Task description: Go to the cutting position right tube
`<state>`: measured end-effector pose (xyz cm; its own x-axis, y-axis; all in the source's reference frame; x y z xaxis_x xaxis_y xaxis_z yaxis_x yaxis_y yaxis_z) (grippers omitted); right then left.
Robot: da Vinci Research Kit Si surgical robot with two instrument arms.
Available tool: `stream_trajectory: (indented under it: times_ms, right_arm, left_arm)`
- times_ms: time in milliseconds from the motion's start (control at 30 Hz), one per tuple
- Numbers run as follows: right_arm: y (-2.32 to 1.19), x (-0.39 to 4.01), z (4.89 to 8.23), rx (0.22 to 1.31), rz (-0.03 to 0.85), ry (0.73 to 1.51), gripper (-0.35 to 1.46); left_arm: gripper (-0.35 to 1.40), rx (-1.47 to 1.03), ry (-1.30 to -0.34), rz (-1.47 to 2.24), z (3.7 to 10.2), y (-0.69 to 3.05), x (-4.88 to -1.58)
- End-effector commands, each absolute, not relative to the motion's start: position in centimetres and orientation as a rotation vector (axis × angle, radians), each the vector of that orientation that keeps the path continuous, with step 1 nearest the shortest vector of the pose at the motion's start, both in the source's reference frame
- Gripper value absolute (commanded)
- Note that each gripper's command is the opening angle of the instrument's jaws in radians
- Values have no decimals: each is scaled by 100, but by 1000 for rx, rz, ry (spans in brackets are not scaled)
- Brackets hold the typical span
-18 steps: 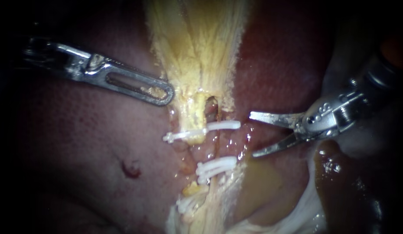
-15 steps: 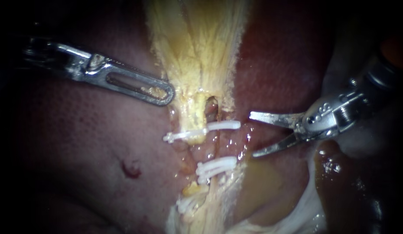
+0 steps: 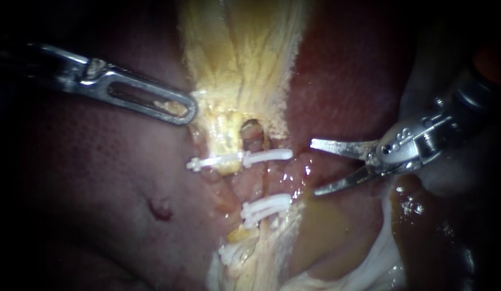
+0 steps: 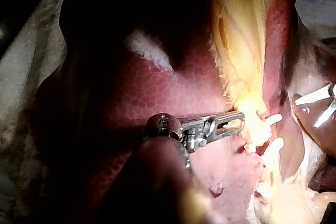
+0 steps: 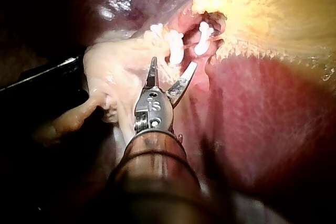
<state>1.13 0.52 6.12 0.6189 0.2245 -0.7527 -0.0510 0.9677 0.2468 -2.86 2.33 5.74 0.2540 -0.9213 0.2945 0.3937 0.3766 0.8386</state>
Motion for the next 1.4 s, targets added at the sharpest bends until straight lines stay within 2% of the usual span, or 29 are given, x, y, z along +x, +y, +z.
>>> stream_trajectory:
  times_ms: [33, 367, 600, 967, 1400]
  right_arm:
    - [52, 113, 612, 210, 160, 891, 145]
    - [49, 118, 614, 230, 143, 904, 145]
    - [36, 133, 627, 344, 187, 927, 145]
    - [8, 158, 673, 488, 256, 862, 141]
    - [8, 190, 721, 575, 281, 818, 138]
  left_arm:
    - [-35, 710, -904, -1011, 571, 235, -281]
    - [-35, 704, -907, -1017, 567, 238, -272]
    - [-35, 704, -907, -1017, 567, 238, -272]
    - [-35, 703, -907, -1018, 567, 238, -272]
    - [-35, 703, -907, -1018, 567, 237, -272]
